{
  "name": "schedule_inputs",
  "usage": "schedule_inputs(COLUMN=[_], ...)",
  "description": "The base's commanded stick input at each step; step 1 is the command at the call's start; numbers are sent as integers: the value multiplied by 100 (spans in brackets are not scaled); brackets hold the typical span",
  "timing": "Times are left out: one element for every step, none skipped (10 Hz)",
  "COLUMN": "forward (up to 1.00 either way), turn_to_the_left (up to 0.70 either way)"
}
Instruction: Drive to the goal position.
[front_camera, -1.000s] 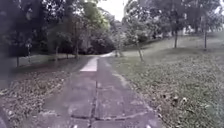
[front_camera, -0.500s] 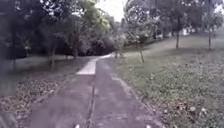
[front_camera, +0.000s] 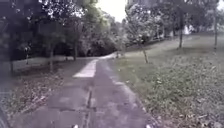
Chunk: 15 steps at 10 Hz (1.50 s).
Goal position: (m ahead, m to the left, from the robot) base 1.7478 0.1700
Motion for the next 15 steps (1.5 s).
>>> schedule_inputs(forward=[70,70,70,70,70,70,70,70,70,70,70,70,70,70,70], turn_to_the_left=[0,0,0,0,0,0,0,0,0,0,0,0,0,0,0])
